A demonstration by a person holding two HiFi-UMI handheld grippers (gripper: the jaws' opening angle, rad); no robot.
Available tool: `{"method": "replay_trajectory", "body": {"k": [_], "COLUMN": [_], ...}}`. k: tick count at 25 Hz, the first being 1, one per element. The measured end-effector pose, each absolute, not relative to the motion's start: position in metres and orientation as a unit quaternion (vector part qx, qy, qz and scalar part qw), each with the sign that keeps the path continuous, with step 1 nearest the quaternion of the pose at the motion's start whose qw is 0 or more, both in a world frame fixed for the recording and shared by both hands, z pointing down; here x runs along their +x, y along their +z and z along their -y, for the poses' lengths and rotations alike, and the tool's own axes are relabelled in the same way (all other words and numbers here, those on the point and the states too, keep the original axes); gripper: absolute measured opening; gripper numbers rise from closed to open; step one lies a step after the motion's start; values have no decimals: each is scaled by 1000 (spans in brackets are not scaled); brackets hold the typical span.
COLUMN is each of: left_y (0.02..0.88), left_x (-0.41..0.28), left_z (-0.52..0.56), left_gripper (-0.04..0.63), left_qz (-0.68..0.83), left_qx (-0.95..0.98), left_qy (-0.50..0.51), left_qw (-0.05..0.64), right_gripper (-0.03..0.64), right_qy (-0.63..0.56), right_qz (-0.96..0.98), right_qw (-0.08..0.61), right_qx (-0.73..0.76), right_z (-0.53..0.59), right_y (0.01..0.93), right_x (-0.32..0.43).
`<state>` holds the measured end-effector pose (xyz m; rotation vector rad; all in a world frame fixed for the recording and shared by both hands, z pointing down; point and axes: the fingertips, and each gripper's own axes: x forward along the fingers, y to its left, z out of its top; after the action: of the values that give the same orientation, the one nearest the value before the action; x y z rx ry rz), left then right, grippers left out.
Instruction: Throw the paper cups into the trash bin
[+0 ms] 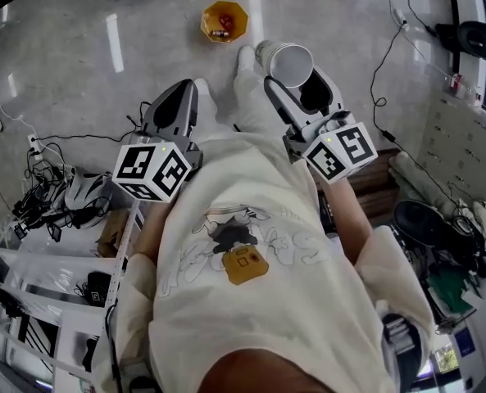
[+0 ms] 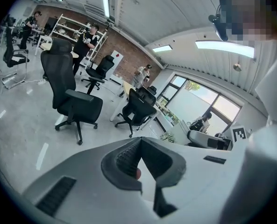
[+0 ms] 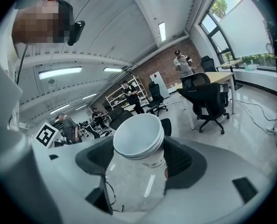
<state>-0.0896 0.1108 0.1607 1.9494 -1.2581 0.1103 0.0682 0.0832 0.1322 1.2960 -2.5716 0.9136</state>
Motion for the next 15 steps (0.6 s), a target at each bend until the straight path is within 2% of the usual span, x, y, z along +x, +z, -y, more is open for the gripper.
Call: {"method": "replay_trajectory", "body": {"k": [10, 15], "left_y": [173, 193], "left_x": [-31, -24], "left_z": [-46, -23], "left_gripper": [6, 6], "left_qz": [549, 566], "left_qx": [735, 718], "left_qy": [76, 72], "left_qw": [392, 399], "right_gripper": [341, 341], "right_qy": [292, 304], "right_qz": [896, 900], "right_qw": [91, 109], "right_qx": [321, 293], "right_z": [-12, 12], "right_y": [148, 175], "right_x": [92, 95]}}
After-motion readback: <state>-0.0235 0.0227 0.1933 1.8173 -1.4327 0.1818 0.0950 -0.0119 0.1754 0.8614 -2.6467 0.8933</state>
